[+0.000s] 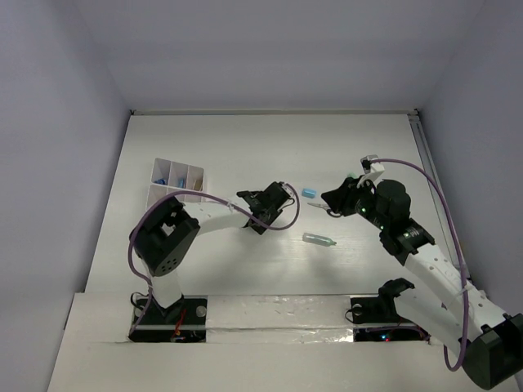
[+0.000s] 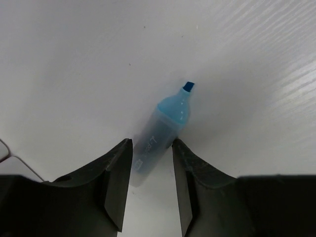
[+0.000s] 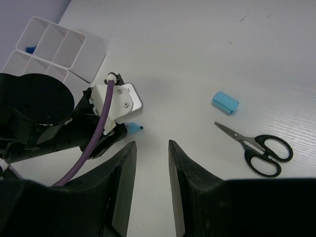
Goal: Sort the stationery into containers
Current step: Pick up the pen from the center of the board.
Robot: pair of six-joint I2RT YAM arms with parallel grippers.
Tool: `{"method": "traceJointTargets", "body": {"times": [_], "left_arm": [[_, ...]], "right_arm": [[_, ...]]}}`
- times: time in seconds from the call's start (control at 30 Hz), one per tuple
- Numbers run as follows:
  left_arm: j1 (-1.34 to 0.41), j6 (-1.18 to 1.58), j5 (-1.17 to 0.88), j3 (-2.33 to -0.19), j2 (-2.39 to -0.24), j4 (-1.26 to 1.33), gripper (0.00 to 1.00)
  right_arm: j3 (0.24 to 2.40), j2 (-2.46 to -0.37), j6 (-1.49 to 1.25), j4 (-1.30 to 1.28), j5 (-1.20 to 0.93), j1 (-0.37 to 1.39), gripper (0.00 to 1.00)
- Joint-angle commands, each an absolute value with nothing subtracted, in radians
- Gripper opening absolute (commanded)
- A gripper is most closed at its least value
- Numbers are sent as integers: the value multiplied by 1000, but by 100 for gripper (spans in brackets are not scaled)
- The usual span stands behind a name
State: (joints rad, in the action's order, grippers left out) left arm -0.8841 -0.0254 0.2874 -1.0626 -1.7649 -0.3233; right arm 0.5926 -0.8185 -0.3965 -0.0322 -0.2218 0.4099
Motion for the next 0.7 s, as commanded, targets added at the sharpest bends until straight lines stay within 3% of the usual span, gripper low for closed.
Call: {"method": "traceJointTargets", "body": {"times": [0.0, 0.23, 0.37, 0.43, 0.53, 0.67], "left_arm": [[-868, 27, 262, -1075, -1790, -370, 34], [-824, 106, 189, -1075, -1798, -391, 31], [-782, 141, 138, -1054, -1773, -390, 66], [-769, 147, 108, -1034, -1755, -387, 70], [-742, 132, 54, -1013, -1750, -393, 68], [-718, 106, -30, -1005, -1779, -394, 55]], "right_arm": [[595, -816, -394, 3, -233, 408, 38], [598, -833, -391, 5, -248, 408, 39], [603, -854, -387, 3, -258, 408, 39], [600, -857, -387, 6, -256, 408, 39], [598, -854, -387, 8, -250, 408, 39], [597, -857, -387, 11, -245, 408, 39]]}}
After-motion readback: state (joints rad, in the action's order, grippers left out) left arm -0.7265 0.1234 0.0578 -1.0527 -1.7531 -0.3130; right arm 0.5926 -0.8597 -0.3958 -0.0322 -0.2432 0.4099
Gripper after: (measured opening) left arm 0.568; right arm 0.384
